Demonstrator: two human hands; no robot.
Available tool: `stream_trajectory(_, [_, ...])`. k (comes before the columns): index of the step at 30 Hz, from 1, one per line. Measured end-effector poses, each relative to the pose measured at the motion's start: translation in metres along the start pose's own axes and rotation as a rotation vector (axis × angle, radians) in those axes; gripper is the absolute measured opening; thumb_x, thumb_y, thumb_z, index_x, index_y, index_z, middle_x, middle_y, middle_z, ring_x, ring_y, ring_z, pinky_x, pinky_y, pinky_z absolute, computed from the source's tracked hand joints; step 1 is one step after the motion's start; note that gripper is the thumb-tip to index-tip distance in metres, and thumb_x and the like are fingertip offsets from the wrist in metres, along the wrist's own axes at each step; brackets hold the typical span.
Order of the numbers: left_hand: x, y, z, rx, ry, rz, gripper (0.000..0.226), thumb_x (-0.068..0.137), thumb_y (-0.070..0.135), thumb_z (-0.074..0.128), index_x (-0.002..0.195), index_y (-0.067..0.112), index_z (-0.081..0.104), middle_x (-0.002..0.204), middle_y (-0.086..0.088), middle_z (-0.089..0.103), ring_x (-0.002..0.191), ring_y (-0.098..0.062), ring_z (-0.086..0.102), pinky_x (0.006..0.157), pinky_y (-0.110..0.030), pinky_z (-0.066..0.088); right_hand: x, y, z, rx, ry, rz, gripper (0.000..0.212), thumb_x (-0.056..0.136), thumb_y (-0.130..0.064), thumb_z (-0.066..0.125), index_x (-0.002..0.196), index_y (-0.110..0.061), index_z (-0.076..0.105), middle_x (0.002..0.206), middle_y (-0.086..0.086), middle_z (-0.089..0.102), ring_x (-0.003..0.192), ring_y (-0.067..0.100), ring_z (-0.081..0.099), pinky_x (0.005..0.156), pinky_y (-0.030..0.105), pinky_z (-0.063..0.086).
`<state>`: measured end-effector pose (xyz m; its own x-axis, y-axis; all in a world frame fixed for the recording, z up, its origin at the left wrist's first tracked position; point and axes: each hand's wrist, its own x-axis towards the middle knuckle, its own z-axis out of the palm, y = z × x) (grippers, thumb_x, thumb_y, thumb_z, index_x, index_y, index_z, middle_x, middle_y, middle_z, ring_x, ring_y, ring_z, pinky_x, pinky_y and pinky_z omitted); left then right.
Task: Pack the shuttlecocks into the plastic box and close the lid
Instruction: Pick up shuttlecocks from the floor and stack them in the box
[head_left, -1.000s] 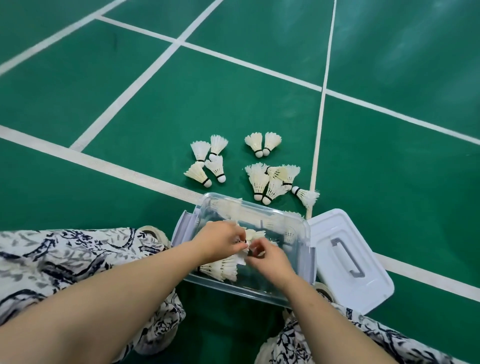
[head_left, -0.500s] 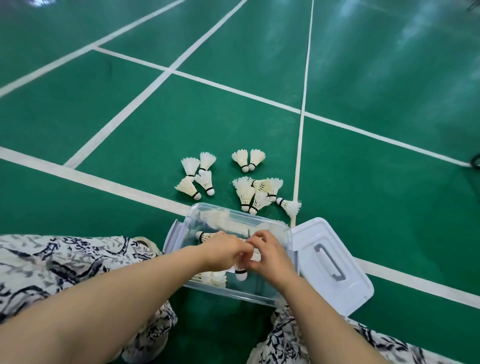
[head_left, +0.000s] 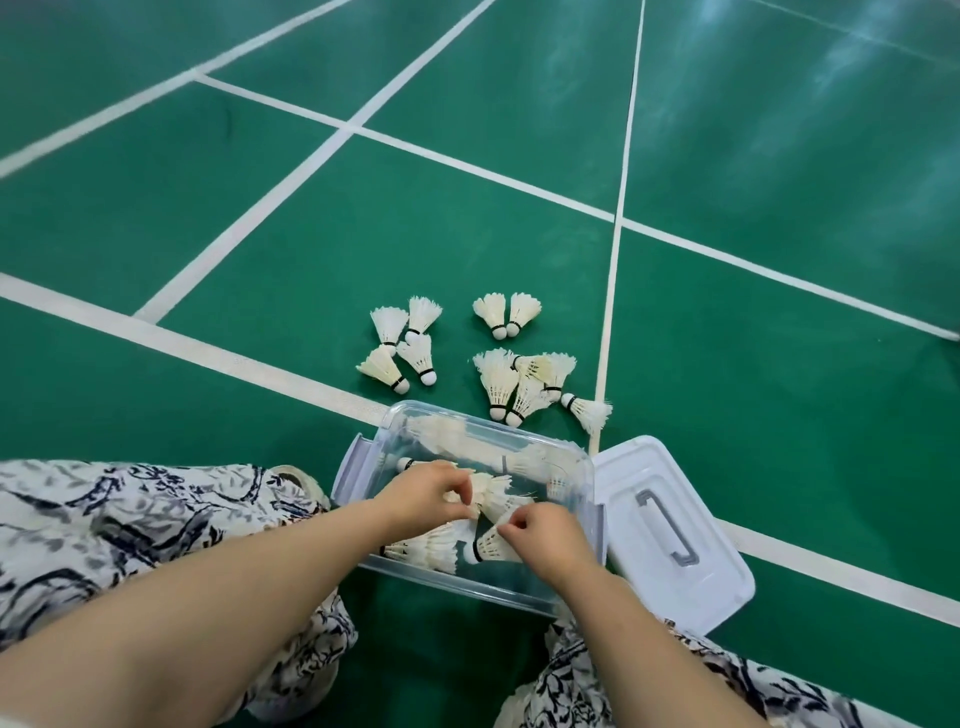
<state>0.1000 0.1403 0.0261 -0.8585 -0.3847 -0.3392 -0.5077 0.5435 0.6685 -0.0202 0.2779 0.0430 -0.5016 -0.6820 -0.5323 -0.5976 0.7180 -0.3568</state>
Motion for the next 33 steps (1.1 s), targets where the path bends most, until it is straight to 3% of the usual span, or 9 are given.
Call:
stream_trajectory(3, [-0.003,-0.015,0.004,0.079,-0.068,-0.098,0.012,0.087,0.027,0.058,0.094,0.018,0.063,0.105,-0.002,0.064,0.09,-0.014,0.054,0.085,-0.029,0.045,0.01,-0.005,0.013,0.018,-0.062,0.059,0.037,0.086,-0.027,0.053,0.05,-0.019,0.049,0.068,0.006,0.062,0.069,0.019,0.054,0.06,0.025,0.038])
stream_trajectory(7, [-0.004,-0.022,0.014,0.164,-0.183,-0.13,0.022,0.09,0.027,0.056,0.108,0.016,0.061,0.116,-0.004,0.062,0.105,-0.02,0.058,0.09,-0.032,0.046,0.02,-0.006,0.033,0.186,-0.17,0.109,0.039,0.088,-0.019,0.054,0.05,-0.02,0.05,0.059,0.0,0.058,0.067,0.018,0.06,0.064,0.026,0.047])
stream_trajectory(11, [0.002,-0.026,0.02,0.151,-0.22,-0.143,0.025,0.09,0.025,0.054,0.113,0.017,0.06,0.119,-0.004,0.063,0.107,-0.019,0.058,0.093,-0.032,0.047,0.03,-0.003,0.044,0.367,-0.213,0.161,0.037,0.091,-0.01,0.054,0.055,-0.02,0.055,0.062,-0.004,0.057,0.073,0.024,0.067,0.06,0.022,0.05])
stream_trajectory(16, [0.008,-0.033,0.021,0.132,-0.211,-0.183,0.027,0.092,0.011,0.046,0.114,0.018,0.061,0.123,-0.003,0.062,0.112,-0.018,0.058,0.097,-0.032,0.048,0.04,0.002,0.037,0.568,-0.141,0.249,0.029,0.091,-0.006,0.051,0.067,-0.017,0.062,0.079,0.005,0.063,0.053,0.011,0.062,0.046,0.015,0.046])
stream_trajectory(19, [0.009,-0.036,0.023,0.15,-0.212,-0.186,0.03,0.091,0.006,0.044,0.113,0.018,0.062,0.122,-0.002,0.063,0.11,-0.018,0.058,0.095,-0.031,0.048,0.037,-0.001,0.038,0.701,-0.294,0.307,0.023,0.091,-0.001,0.051,0.073,-0.012,0.06,0.083,0.008,0.062,0.049,0.009,0.063,0.042,0.016,0.047])
stream_trajectory(22, [0.008,-0.036,0.023,0.159,-0.218,-0.187,0.034,0.089,0.004,0.042,0.111,0.02,0.062,0.12,-0.002,0.065,0.108,-0.019,0.059,0.094,-0.031,0.048,0.03,-0.002,0.046,0.566,-0.455,0.245,0.027,0.088,0.0,0.054,0.065,-0.013,0.056,0.065,0.004,0.054,0.049,0.01,0.051,0.047,0.019,0.042])
stream_trajectory(27, [0.005,-0.032,0.02,0.157,-0.239,-0.18,0.031,0.09,0.009,0.043,0.113,0.02,0.061,0.12,-0.001,0.064,0.109,-0.019,0.059,0.095,-0.031,0.048,0.028,-0.004,0.046,0.372,-0.464,0.158,0.029,0.09,-0.013,0.054,0.061,-0.02,0.054,0.066,-0.003,0.048,0.055,0.008,0.039,0.054,0.019,0.033])
stream_trajectory(30, [0.003,-0.027,0.017,0.129,-0.216,-0.178,0.029,0.09,0.01,0.045,0.111,0.02,0.063,0.119,0.0,0.065,0.108,-0.016,0.059,0.095,-0.03,0.048,0.025,-0.01,0.03,0.323,-0.359,0.159,0.018,0.087,-0.033,0.06,0.082,-0.018,0.068,0.074,-0.004,0.06,0.068,0.01,0.053,0.064,0.022,0.043])
stream_trajectory(33, [0.006,-0.011,0.005,0.068,-0.109,-0.154,0.021,0.09,0.015,0.05,0.104,0.019,0.065,0.111,-0.001,0.067,0.102,-0.017,0.061,0.091,-0.032,0.05,0.027,-0.016,0.004,0.266,-0.179,0.129,0.033,0.086,-0.042,0.058,0.089,-0.011,0.07,0.077,0.001,0.062,0.069,0.013,0.053,0.062,0.026,0.043])
